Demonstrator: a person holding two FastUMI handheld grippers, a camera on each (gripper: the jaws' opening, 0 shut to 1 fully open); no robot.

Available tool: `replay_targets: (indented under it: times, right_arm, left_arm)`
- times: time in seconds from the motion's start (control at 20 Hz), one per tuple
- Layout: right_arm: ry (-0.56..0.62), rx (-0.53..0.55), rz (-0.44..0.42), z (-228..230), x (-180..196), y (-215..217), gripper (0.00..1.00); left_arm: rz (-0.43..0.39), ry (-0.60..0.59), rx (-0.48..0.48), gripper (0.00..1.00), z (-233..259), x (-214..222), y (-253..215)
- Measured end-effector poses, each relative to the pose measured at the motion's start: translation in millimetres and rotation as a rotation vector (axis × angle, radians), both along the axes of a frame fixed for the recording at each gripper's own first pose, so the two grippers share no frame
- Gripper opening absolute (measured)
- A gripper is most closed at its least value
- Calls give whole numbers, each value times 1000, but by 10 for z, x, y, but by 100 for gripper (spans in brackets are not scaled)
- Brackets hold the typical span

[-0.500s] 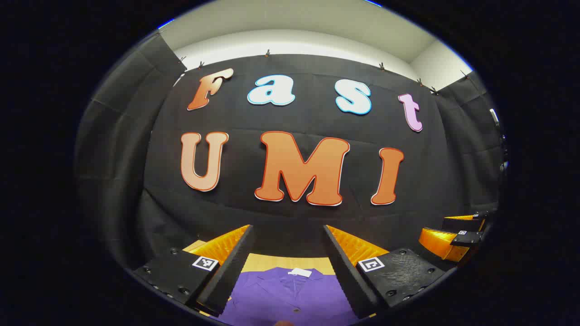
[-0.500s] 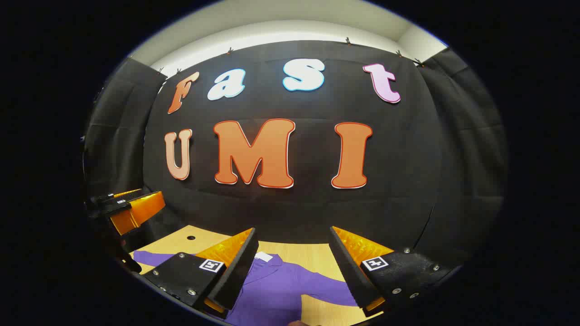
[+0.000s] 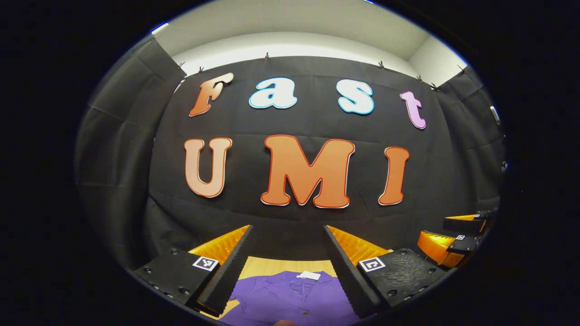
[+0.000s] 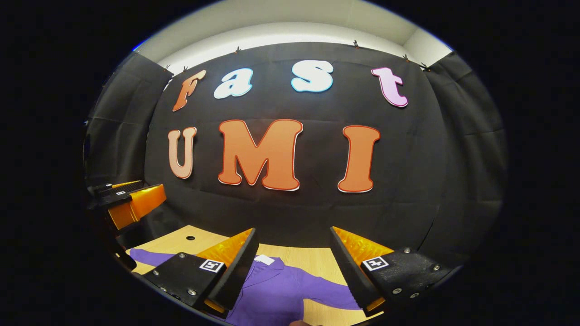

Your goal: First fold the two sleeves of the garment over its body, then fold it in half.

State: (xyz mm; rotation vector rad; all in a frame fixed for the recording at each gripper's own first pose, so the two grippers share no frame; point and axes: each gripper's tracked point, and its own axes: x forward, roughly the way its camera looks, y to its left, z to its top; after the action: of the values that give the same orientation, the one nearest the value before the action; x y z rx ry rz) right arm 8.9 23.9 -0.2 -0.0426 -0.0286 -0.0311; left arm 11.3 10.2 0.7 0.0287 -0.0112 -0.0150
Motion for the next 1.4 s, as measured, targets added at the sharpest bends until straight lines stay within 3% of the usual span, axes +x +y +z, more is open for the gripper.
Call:
replay_targets:
  times: [0.35, 0.55, 1.15, 1.4]
  right_arm:
    - [10, 18, -52, -29, -18, 194, 95]
    - [50, 31, -108, -203, 23, 1, 95]
    - [283, 46, -380, -1182, 64, -1662, 95]
    - [486, 189, -402, -1943, 39, -2226, 96]
  left_arm:
    - [-52, -20, 34, 94, 19, 42, 154]
    - [-62, -16, 45, 97, -17, 79, 176]
    - [-45, -61, 78, 96, 207, 57, 54]
    - [-37, -51, 105, 94, 240, 32, -95]
